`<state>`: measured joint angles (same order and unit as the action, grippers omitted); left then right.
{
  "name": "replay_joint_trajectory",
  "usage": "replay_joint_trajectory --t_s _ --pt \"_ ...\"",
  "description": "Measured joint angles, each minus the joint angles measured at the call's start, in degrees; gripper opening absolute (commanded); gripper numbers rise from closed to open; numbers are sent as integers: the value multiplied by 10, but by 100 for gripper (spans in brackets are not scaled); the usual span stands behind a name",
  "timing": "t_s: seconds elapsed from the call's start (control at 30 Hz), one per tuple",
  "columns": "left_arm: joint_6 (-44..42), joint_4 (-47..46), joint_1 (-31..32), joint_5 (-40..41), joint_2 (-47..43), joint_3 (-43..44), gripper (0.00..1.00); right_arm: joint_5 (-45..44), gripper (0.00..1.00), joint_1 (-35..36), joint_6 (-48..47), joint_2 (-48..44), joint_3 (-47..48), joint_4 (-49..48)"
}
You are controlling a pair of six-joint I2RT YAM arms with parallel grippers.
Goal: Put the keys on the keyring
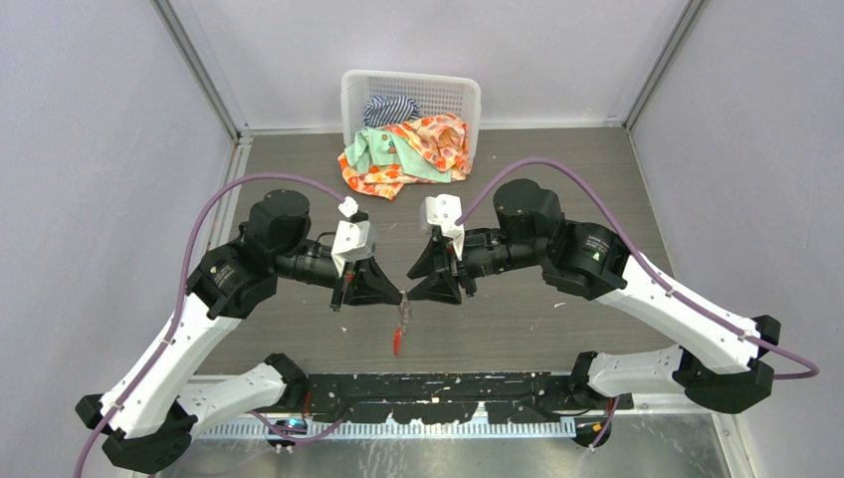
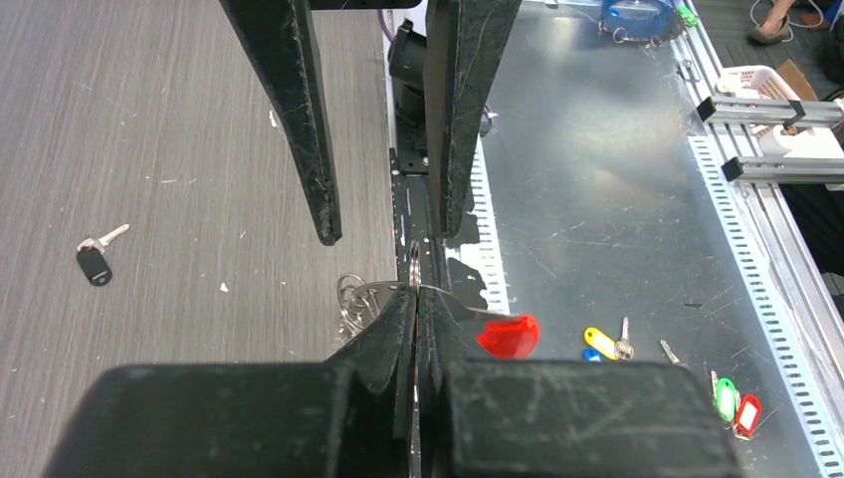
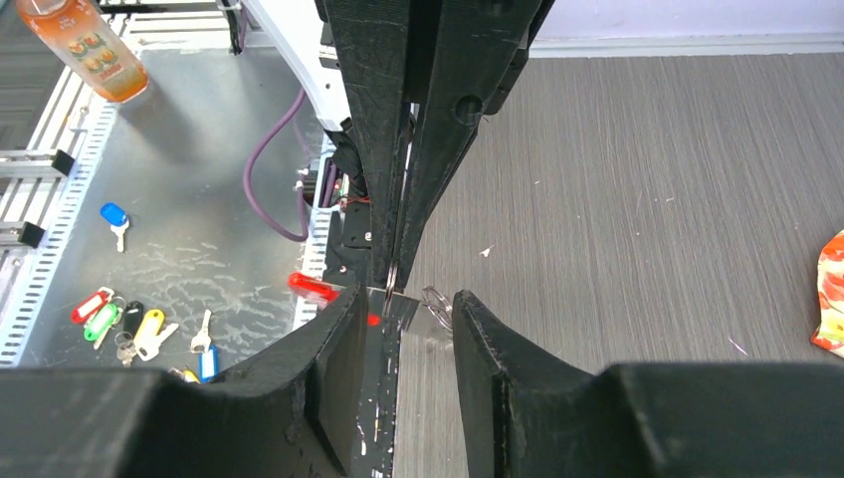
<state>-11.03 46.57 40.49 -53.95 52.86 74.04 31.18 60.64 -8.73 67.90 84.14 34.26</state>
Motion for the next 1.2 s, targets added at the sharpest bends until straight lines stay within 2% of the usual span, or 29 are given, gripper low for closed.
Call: replay_joint_trajectory --t_s 0.6,0.63,0.73,1.0,1.03,1.13,1.2 --pt "19 -13 0 26 -3 0 0 17 32 0 15 13 0 -16" --pt "20 -14 0 29 -3 0 0 19 28 0 16 14 0 -16" --pt "21 -19 0 33 -3 0 0 23 4 0 16 15 -5 -20" --pt "34 -21 2 34 -3 0 0 18 1 -2 20 8 -17 -35" --pt "35 -23 2 33 -3 0 1 16 1 -2 20 6 -19 -36" --pt "43 -33 2 32 -3 0 22 10 1 -2 20 -4 -27 -47" --pt "46 -37 2 30 -3 0 28 8 1 -2 22 -15 -39 -58"
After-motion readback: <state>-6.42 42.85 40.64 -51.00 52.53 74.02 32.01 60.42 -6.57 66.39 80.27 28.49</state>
